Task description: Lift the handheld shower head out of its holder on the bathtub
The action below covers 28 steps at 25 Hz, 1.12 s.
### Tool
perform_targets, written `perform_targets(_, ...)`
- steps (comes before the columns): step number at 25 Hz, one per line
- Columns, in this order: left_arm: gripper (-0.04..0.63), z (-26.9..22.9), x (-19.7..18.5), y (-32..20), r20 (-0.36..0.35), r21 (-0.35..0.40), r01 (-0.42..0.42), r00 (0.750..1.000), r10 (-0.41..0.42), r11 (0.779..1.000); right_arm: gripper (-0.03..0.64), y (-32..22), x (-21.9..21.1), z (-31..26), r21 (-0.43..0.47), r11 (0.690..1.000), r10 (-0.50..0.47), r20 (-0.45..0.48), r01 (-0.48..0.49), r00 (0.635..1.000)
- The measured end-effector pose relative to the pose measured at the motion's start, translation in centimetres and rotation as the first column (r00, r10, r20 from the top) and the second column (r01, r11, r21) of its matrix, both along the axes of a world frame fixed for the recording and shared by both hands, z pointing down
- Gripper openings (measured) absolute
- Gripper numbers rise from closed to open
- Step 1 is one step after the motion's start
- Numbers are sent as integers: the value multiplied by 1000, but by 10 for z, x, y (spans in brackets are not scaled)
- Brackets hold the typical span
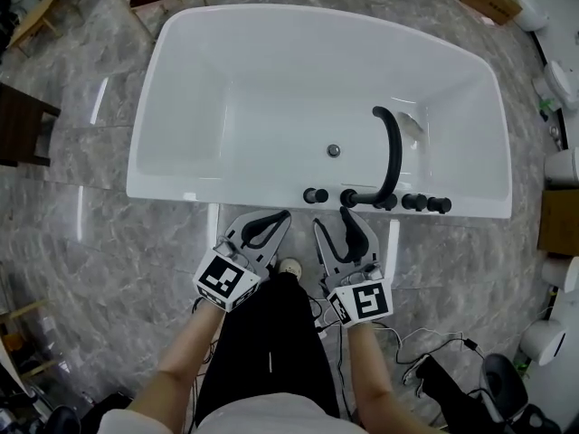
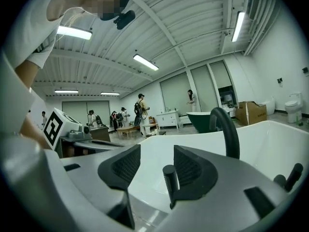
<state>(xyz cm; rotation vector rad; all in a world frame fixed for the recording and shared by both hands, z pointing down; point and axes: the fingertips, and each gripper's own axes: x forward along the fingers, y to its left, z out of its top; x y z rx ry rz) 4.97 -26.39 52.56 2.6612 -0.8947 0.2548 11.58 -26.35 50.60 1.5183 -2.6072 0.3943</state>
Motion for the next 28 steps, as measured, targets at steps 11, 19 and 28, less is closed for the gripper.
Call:
perform_targets(11, 12, 58, -1, -18, 4, -40, 25, 1000, -25, 999, 209, -27, -1, 59, -27, 999, 16, -77, -18, 997)
perform_targets(19, 12, 84, 2, -26, -22, -70, 26, 999, -27, 997, 209, -41, -10, 91, -46, 998, 31, -79, -35, 996)
perform_targets(28, 12, 107, 2, -34, -34, -100, 33, 999, -36, 994, 207, -55, -14, 114, -54, 997, 48, -105, -54, 993)
